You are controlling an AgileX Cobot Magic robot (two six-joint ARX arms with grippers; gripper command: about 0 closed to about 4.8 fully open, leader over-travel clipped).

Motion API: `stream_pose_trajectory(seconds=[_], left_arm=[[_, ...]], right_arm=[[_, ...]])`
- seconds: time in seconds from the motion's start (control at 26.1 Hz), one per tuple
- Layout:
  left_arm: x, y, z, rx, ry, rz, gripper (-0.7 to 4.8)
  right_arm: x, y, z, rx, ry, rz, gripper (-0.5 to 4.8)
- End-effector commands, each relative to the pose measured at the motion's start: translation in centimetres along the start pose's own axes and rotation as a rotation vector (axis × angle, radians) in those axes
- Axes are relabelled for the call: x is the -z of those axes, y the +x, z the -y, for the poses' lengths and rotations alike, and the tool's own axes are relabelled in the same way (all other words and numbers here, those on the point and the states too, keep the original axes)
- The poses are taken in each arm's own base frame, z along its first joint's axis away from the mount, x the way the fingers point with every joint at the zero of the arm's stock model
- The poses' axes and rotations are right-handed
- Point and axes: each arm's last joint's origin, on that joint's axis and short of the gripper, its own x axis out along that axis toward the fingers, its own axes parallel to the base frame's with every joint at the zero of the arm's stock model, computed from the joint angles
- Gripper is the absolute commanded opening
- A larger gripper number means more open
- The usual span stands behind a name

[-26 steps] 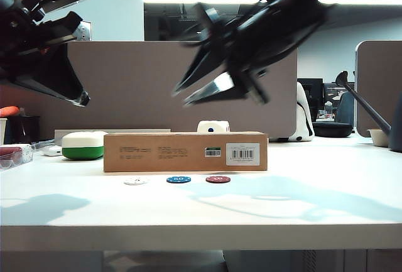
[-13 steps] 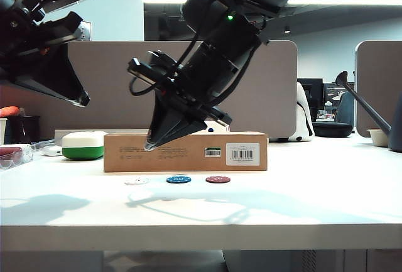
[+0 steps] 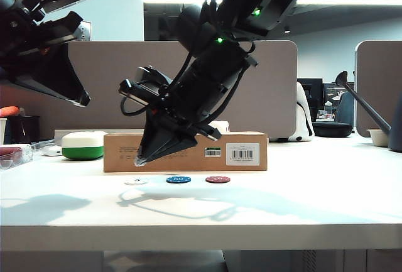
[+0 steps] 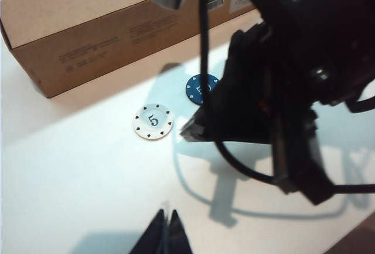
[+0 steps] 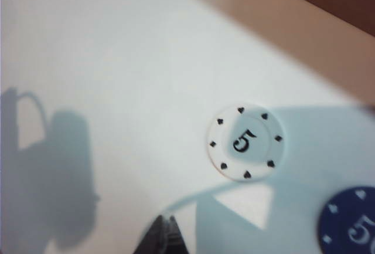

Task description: Push the chip with the lowest value in the row forward next to the rectangular box.

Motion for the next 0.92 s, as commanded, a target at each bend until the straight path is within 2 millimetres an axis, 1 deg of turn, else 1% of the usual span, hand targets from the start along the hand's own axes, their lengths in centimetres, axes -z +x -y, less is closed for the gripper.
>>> stream_pose_trajectory(seconds=[0.04, 0.54, 0.69, 0.92], left_arm=[[-0.2, -0.1, 0.0, -0.002, 0.000, 0.018, -0.05], [-0.2, -0.1, 0.0, -0.002, 0.000, 0.018, -0.05], [-0.2, -0.1, 0.0, -0.002, 0.000, 0.018, -0.05], [-0.2, -0.1, 0.0, -0.002, 0.000, 0.017, -0.05]], right_arm=[[0.1, 0.5, 0.1, -0.015, -0.009, 0.005, -0.09], [1.0, 2.4, 1.0, -0.019, -0.001, -0.016, -0.09], [1.2, 2.9, 1.3, 0.014, 0.002, -0.021, -0.09], [1.1, 3.3, 1.6, 0.039, -0.009, 0.016, -0.09]])
